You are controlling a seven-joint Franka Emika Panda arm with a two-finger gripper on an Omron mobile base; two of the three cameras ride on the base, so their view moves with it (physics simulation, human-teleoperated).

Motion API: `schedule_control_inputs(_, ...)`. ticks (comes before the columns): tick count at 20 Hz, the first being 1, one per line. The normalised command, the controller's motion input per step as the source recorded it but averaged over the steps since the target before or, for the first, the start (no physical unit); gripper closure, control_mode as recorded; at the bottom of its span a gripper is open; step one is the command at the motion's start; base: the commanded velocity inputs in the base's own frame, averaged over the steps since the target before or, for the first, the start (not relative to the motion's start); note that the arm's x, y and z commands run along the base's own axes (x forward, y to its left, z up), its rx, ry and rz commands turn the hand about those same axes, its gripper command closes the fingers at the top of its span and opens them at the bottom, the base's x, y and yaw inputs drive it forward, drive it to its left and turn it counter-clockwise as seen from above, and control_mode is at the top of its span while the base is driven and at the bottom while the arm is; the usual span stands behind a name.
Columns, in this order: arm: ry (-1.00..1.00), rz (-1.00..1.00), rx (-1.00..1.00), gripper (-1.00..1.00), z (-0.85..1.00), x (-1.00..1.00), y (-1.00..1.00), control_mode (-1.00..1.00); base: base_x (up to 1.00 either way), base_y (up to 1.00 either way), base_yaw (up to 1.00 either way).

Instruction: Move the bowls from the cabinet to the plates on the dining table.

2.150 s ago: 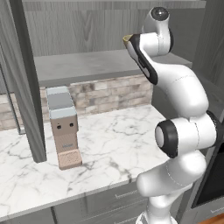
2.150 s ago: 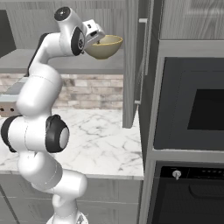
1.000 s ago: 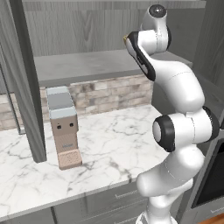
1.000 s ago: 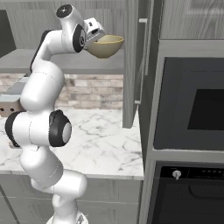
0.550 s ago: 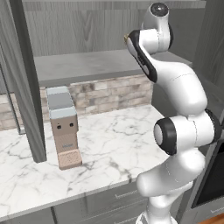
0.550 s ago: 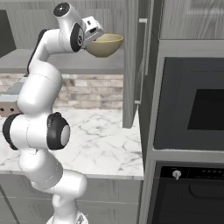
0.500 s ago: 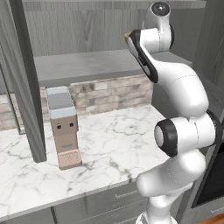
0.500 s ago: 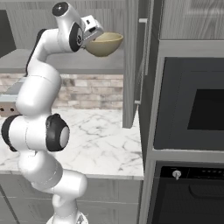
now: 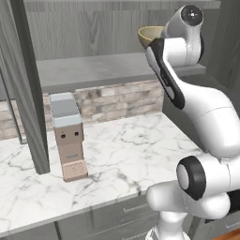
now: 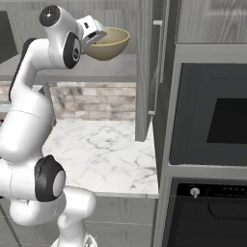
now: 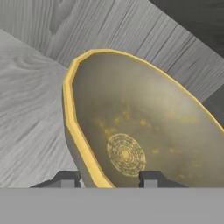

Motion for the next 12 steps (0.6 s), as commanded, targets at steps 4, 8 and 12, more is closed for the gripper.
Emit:
schedule_control_inputs(4,0.00,0.08,0.03,1.00,0.00,-0.87,0.00,-1.00,0.00,0.00,0.00)
schedule_control_inputs(8,-0.01,0.08,0.00,1.00,0.16,-0.59,0.00,-1.00,0.00,0.00,0.00)
schedule_control_inputs(12,0.00,0.07,0.00,1.00,0.23,-0.64,0.00,-1.00,0.00,0.00,0.00)
